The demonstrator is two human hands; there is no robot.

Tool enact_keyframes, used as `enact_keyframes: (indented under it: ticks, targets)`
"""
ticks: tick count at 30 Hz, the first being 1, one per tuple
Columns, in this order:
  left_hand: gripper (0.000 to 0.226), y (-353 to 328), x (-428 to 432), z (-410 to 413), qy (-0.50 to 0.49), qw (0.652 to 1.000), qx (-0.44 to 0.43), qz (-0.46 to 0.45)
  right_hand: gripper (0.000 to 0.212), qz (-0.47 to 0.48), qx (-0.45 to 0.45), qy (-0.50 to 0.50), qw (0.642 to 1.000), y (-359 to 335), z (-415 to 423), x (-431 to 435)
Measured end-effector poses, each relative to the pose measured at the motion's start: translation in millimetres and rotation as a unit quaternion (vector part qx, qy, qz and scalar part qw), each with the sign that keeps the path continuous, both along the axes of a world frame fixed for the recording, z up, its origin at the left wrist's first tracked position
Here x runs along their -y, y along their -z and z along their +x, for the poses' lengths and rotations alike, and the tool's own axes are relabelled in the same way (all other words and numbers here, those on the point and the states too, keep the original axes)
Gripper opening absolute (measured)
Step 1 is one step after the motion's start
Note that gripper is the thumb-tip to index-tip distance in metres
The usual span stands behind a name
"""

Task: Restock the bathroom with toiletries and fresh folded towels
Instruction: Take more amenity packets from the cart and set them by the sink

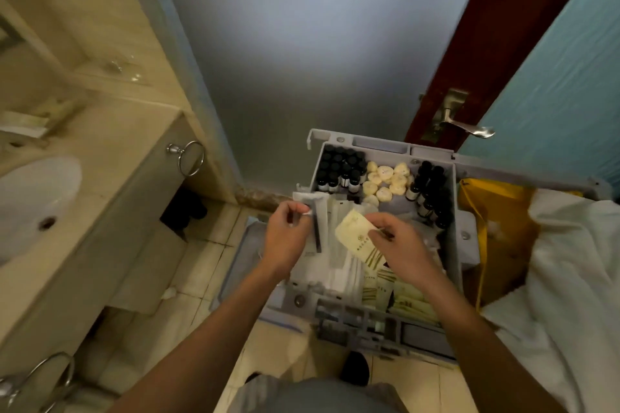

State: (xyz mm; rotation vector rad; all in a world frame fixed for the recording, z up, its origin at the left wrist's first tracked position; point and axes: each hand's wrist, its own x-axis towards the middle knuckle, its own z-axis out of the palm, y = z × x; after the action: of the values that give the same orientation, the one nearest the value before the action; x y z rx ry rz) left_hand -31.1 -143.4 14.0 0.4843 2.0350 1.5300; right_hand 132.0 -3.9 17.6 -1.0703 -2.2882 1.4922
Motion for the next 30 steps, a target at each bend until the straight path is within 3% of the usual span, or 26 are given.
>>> enact_keyframes:
  ticks: [8, 14, 18, 21, 30]
  targets:
    - [0.007, -1.8, 90.8, -72.0, -0.033, 0.999, 0.012, -0.001, 0.029, -0.045, -0.024, 0.033, 0.998, -3.4, -88.2, 74.1]
    - [0.009, 2.1, 160.5, -111.7, -0.056, 0.998, 0.027, -0.016, 0.017, -0.033, -0.083, 0.053, 0.995, -13.9, -152.2, 130.3]
    - [0.005, 0.7, 196.1, -134.6, -0.103, 0.994, 0.022, -0.026, 0.014, -0.039, -0.07, -0.012, 0.997, -15.8, -185.3, 159.9]
    - [0.006, -2.9, 216.4, -150.1, -0.138, 0.989, 0.024, -0.039, 0.023, -0.035, -0.047, -0.073, 0.996, -16.6, -209.6, 176.9]
    - [0.01, -3.5, 243.8, -177.1, -0.207, 0.977, 0.018, -0.045, 0.028, -0.107, -0.039, -0.174, 0.978, -13.9, -276.4, 186.4]
